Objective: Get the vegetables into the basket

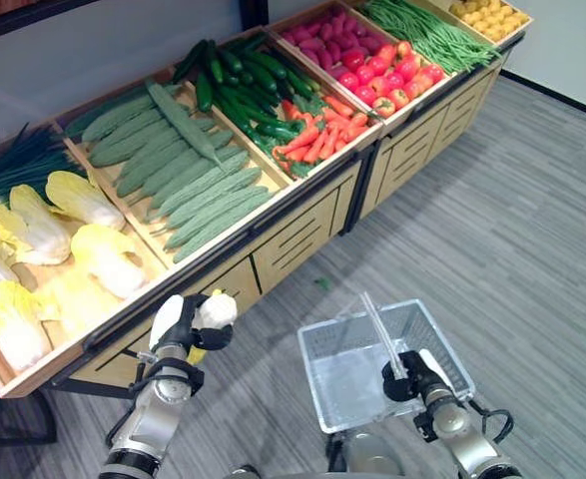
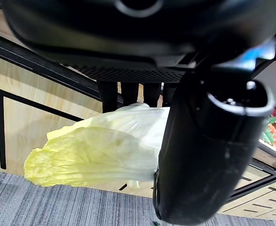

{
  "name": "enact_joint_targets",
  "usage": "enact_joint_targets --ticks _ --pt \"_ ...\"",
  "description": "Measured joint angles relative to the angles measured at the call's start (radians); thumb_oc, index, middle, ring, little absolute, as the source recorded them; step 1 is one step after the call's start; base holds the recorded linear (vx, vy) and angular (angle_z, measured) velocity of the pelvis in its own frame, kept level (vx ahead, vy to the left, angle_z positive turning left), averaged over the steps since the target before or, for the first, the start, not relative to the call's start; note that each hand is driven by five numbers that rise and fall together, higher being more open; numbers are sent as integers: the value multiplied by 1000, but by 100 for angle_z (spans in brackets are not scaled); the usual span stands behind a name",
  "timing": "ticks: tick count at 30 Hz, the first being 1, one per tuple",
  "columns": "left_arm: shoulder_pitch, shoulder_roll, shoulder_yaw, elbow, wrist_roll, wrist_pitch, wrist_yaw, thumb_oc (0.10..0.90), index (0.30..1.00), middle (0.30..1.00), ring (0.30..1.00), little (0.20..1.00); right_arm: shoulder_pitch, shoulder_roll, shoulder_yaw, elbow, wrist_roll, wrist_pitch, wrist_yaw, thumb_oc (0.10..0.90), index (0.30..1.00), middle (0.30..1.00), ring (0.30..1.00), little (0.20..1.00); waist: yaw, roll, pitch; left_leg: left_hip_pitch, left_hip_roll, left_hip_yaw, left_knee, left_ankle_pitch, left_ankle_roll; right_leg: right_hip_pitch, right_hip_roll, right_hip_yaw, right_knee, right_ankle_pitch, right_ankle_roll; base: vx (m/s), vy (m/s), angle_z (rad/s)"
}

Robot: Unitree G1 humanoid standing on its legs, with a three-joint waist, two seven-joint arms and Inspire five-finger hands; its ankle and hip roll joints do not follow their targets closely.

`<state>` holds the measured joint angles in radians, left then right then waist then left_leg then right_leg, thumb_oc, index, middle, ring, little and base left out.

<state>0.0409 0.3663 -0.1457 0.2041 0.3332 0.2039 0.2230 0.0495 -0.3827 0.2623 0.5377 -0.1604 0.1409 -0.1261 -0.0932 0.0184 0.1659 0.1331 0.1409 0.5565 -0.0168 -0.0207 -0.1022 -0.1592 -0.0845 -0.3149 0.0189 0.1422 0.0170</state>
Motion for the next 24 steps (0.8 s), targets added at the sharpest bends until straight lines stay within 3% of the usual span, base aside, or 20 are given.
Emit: enact_joint_targets --ticks 8,17,19,21,22,23,24 --pt "-1 0 -23 8 -22 0 10 400 300 300 300 300 -1 -12 3 -12 -1 2 -6 400 300 300 300 300 -5 17 16 -88 -14 -1 -20 18 14 -77 -5 0 -44 42 19 -28 -55 0" --pt "-26 -13 -23 8 -44 0 40 400 300 300 300 300 -10 -18 11 -12 -1 2 -13 400 300 300 300 300 -4 27 47 -88 3 2 -26 27 5 -56 28 1 -104 75 -20 30 -79 -3" --pt "-31 -19 -23 8 -62 0 42 400 300 300 300 300 -8 -18 22 -12 -1 2 -13 400 300 300 300 300 -5 28 48 -72 11 2 -26 28 5 -41 37 1 -104 62 -9 55 -176 -4" --pt "-38 -20 -20 9 -68 0 44 400 300 300 300 300 -13 -17 38 -11 -1 2 -12 400 300 300 300 300 1 9 65 -64 32 -3 32 27 4 -11 44 3 -100 40 -11 38 -267 -3" --pt "-45 -10 -19 8 -72 0 56 400 300 300 300 300 -23 -14 58 -10 0 0 -12 400 300 300 300 300 10 -30 92 -93 57 -42 147 26 5 5 37 7 -87 18 -31 23 -116 -7" --pt "-45 -4 -19 8 -80 0 60 400 300 300 300 300 -26 -10 64 -10 0 -6 -9 400 300 300 300 300 26 -51 105 -114 64 -88 227 24 5 17 42 20 -83 12 -40 51 -15 -34" --pt "-38 1 -21 10 -87 0 61 400 300 300 300 300 -35 -10 74 -6 0 -6 -6 400 300 300 300 300 52 -73 117 -164 91 -189 349 1 -12 26 50 50 -71 7 -51 57 98 -51"
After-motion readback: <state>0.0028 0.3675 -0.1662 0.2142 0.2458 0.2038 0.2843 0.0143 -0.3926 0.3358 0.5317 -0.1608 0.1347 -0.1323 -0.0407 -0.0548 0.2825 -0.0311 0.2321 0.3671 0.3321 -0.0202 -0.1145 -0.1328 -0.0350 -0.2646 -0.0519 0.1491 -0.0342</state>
